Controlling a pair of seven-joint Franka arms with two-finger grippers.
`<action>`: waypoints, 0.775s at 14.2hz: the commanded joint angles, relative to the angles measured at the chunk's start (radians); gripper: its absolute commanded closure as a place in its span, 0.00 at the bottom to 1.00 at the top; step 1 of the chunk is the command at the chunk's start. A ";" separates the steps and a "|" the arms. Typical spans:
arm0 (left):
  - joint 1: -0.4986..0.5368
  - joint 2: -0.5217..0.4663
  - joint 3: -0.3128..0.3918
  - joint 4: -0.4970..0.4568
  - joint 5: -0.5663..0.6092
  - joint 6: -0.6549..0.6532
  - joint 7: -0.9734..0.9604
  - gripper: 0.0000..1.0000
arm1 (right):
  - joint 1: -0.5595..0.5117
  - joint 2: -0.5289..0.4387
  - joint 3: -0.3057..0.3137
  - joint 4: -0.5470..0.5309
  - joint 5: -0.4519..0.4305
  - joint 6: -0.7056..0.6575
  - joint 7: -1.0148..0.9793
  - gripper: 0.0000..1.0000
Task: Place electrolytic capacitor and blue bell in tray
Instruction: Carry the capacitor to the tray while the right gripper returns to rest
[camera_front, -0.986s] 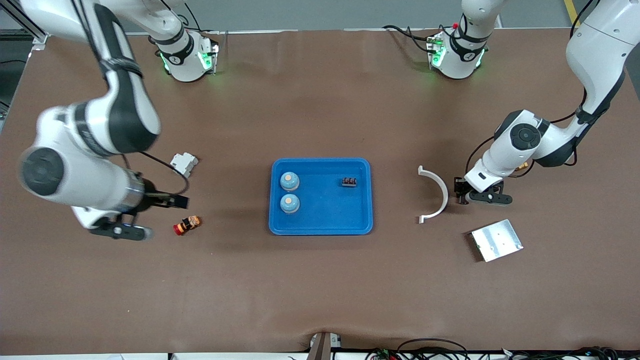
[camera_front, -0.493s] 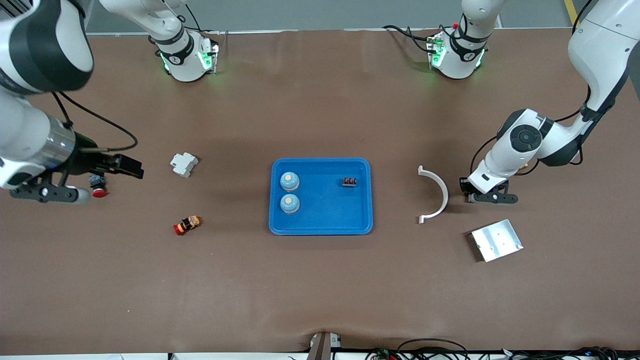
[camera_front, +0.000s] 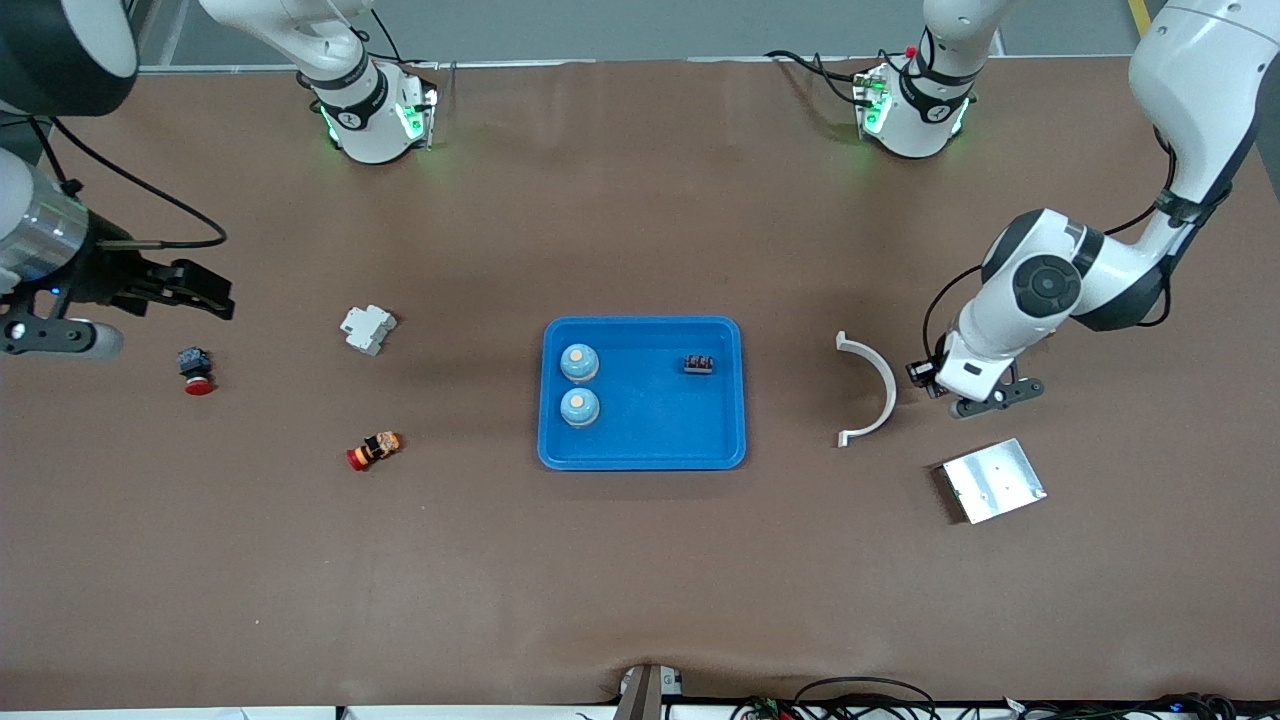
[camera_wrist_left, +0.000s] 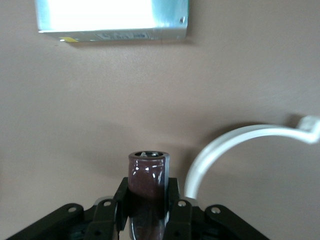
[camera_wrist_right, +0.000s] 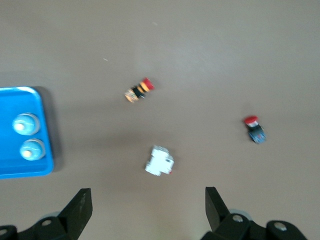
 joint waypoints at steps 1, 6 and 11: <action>-0.063 -0.010 -0.066 0.135 -0.079 -0.142 -0.258 1.00 | -0.095 -0.021 0.019 -0.022 -0.005 0.001 -0.035 0.00; -0.270 0.059 -0.065 0.251 -0.088 -0.148 -0.680 1.00 | -0.092 -0.024 0.021 -0.019 0.000 0.017 -0.035 0.00; -0.519 0.140 0.071 0.399 -0.068 -0.142 -1.084 1.00 | -0.124 -0.040 0.018 -0.028 0.001 -0.005 -0.129 0.00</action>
